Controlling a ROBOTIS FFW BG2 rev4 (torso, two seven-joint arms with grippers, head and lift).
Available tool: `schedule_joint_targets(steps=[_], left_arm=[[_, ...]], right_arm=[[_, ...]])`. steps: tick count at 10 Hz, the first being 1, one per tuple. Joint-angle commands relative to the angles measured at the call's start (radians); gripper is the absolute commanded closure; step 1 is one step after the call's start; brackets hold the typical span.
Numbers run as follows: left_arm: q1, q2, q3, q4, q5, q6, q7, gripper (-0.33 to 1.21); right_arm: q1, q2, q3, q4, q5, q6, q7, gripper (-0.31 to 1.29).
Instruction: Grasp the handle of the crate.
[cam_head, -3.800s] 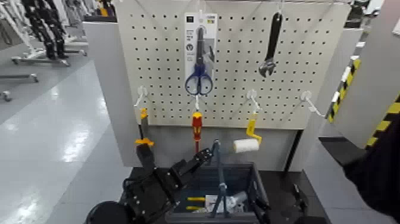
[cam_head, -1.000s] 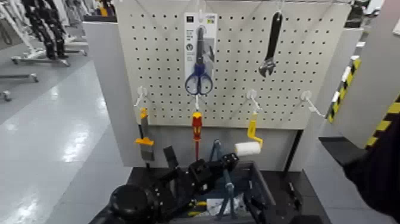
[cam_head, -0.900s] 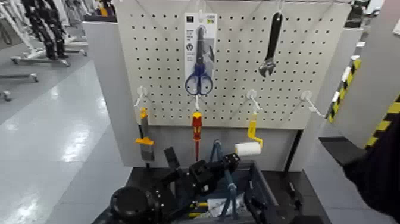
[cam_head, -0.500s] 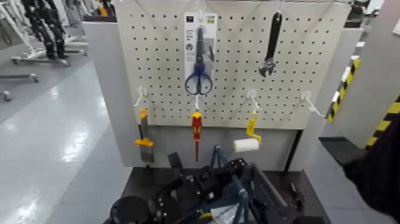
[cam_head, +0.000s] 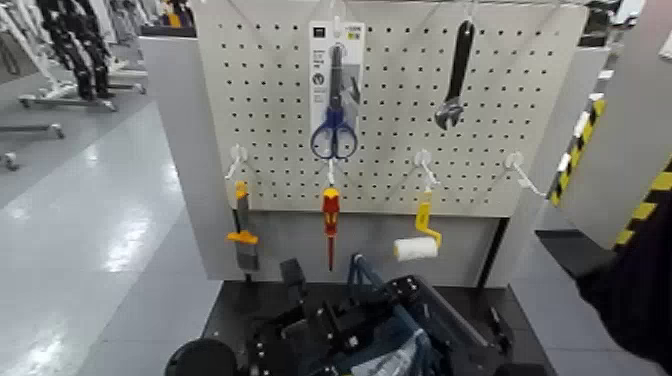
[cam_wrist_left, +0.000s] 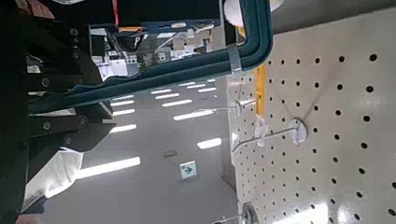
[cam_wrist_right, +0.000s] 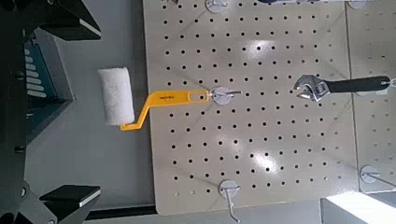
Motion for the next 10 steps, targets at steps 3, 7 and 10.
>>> schedule_joint_targets(steps=[3, 7, 10], left_arm=[[0.065, 0.055, 0.019, -0.148, 0.071, 0.076, 0.096, 1.17], [0.098, 0.099, 0.021, -0.200, 0.115, 0.093, 0.125, 1.17], [0.114, 0.099, 0.047, -0.217, 0.117, 0.106, 0.136, 1.17]], right_arm=[[0.002, 0.000, -0.003, -0.001, 0.000, 0.000, -0.001, 0.13], [0.002, 0.003, -0.003, -0.001, 0.000, 0.000, -0.001, 0.13], [0.004, 0.003, -0.005, -0.001, 0.000, 0.000, -0.001, 0.13]])
